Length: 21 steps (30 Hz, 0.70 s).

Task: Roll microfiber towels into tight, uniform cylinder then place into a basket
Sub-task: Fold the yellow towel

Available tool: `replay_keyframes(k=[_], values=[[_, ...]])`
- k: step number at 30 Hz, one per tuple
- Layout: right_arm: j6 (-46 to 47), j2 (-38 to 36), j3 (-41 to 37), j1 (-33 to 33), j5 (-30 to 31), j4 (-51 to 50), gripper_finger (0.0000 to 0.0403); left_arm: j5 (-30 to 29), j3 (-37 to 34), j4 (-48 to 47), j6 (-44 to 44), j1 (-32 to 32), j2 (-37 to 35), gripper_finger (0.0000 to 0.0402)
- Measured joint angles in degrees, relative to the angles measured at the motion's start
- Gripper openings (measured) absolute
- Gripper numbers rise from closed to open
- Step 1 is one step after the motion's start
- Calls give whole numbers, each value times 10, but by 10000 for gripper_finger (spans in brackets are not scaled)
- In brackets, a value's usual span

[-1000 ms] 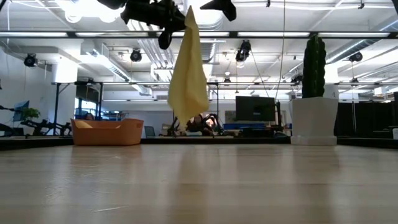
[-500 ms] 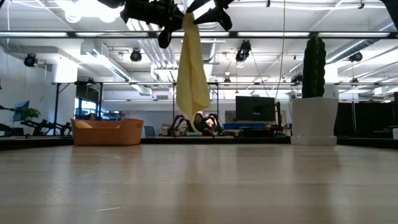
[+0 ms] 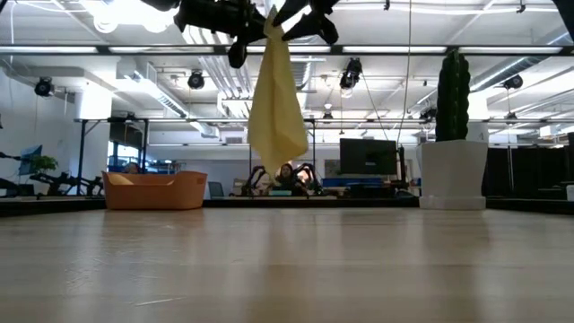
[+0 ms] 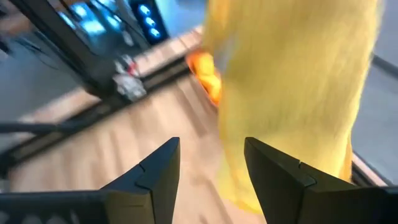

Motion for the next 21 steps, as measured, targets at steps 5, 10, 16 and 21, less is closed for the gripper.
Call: replay_keyframes(k=[5,10,16,21], values=[[-29,0,-6,34,102,-15,164,-34,8,12,-32,3,-5,0],[-60,0,-12,69,235,-14,149,-87,21,12,-62,3,-17,0],[-69,0,-39,89,370,19,139,-129,47,12,-97,3,-28,0],[-75,1,-57,89,360,98,151,-147,61,15,-98,2,-42,0]])
